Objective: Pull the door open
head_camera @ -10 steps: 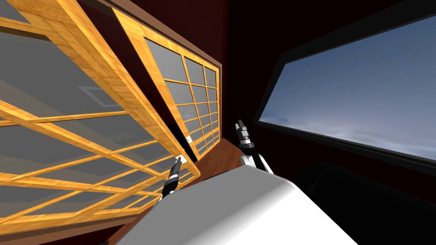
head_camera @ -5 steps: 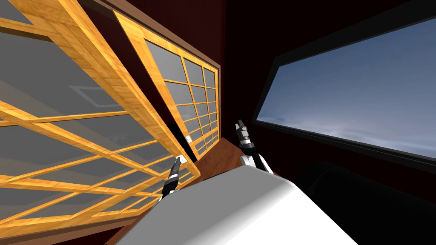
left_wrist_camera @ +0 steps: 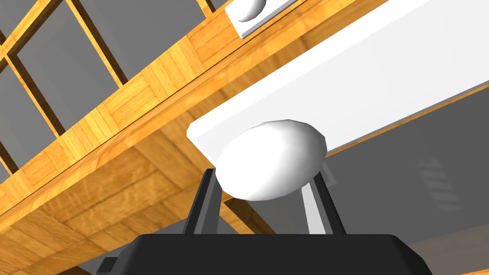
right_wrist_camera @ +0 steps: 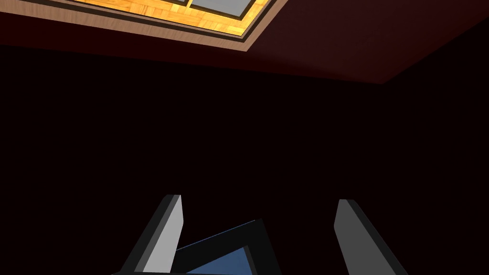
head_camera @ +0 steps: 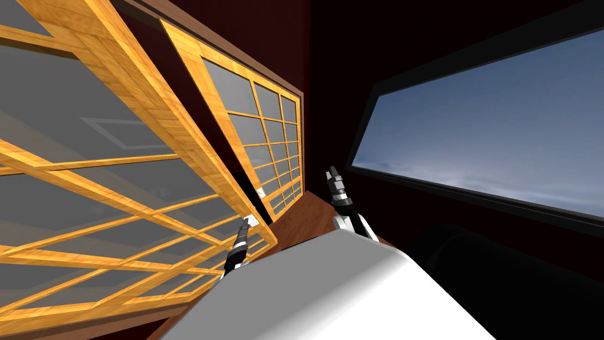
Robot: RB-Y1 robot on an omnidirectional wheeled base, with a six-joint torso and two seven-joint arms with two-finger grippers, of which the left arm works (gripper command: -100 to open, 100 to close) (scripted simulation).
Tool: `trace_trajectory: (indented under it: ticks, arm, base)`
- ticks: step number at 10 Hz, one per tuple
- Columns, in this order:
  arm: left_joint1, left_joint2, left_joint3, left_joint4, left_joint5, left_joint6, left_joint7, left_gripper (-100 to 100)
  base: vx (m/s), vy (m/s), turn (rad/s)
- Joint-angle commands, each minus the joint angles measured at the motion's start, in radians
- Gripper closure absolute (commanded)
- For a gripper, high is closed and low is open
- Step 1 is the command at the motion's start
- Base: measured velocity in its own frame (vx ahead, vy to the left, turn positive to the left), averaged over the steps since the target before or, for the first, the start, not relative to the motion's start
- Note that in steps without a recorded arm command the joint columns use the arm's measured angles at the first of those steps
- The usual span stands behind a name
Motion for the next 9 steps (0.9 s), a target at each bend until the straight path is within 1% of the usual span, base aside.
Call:
trace_trajectory:
  ticks: [1, 2, 3, 4, 5, 6, 7, 8, 9]
  arm:
    - [0.000, -0.011, -0.011, 0.001, 0.004, 0.002, 0.032, 100]
    - [-0.002, -0.009, -0.017, 0.004, 0.018, 0.002, 0.070, 100]
    - [-0.002, -0.009, -0.017, 0.004, 0.018, 0.002, 0.074, 100]
    - [-0.005, -0.008, -0.023, 0.007, 0.033, 0.002, 0.112, 100]
    - [-0.005, -0.008, -0.023, 0.007, 0.033, 0.002, 0.115, 100]
    - [-0.007, -0.006, -0.029, 0.010, 0.048, 0.002, 0.154, 100]
    - [-0.009, -0.005, -0.036, 0.013, 0.063, 0.003, 0.180, 100]
    - [-0.009, -0.005, -0.036, 0.013, 0.063, 0.003, 0.198, 100]
    - [-0.012, -0.003, -0.042, 0.016, 0.078, 0.003, 0.234, 100]
  base:
    - [-0.030, 0.010, -0.039]
    - [-0.038, 0.013, -0.051]
    - [-0.034, 0.016, -0.020]
    - [-0.040, 0.018, -0.052]
    - [-0.043, 0.016, -0.056]
    - [-0.048, 0.017, -0.073]
    - [-0.064, 0.023, -0.097]
    - [-0.048, 0.018, -0.041]
    - [-0.043, 0.021, -0.051]
